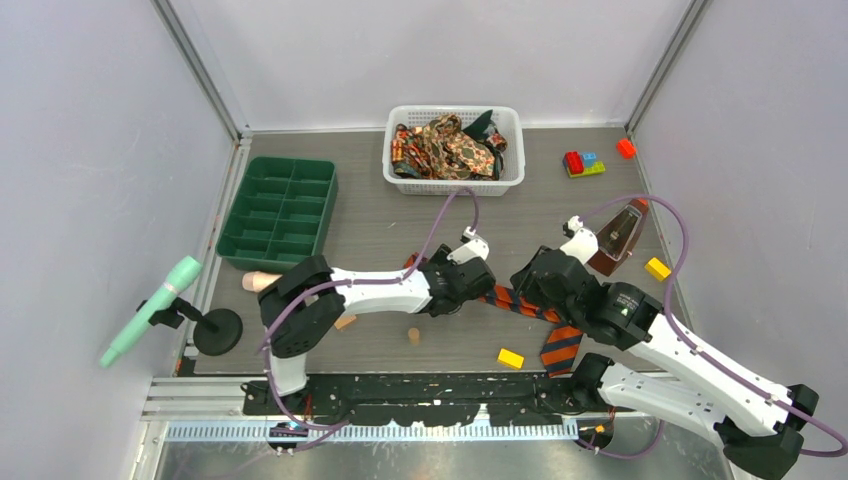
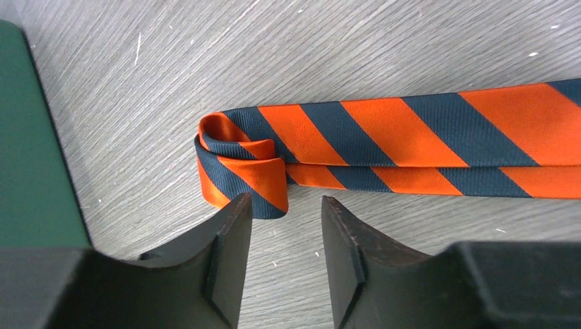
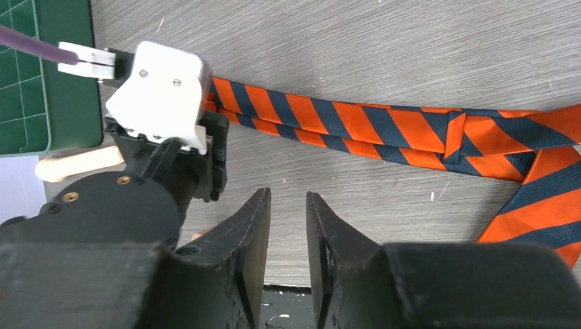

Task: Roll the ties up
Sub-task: Roll the tie at the center of the board.

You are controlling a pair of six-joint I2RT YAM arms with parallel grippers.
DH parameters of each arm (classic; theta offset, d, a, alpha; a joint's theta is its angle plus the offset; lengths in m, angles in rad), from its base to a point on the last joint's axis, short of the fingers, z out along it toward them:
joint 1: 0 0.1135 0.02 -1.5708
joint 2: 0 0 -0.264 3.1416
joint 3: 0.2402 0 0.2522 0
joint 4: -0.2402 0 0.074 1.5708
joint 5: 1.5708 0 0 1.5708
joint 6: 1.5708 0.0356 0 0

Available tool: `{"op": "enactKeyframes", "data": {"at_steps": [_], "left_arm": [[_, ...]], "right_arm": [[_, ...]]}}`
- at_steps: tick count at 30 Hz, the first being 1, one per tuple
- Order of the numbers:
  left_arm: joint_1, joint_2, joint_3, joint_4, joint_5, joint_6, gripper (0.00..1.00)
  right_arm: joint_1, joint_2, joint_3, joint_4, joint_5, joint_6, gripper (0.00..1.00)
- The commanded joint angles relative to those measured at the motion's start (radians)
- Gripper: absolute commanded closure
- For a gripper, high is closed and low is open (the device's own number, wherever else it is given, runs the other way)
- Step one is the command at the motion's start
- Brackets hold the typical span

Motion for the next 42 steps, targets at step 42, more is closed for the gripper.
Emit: {"op": "enactKeyframes", "data": {"at_steps": [42], "left_arm": [[0.621,-0.236,-0.294,0.404,0.925,-0.184,0.85]], "right_arm": [[-0.059,0.890,0.080,0.906,-0.394,-0.022,0.63]]}}
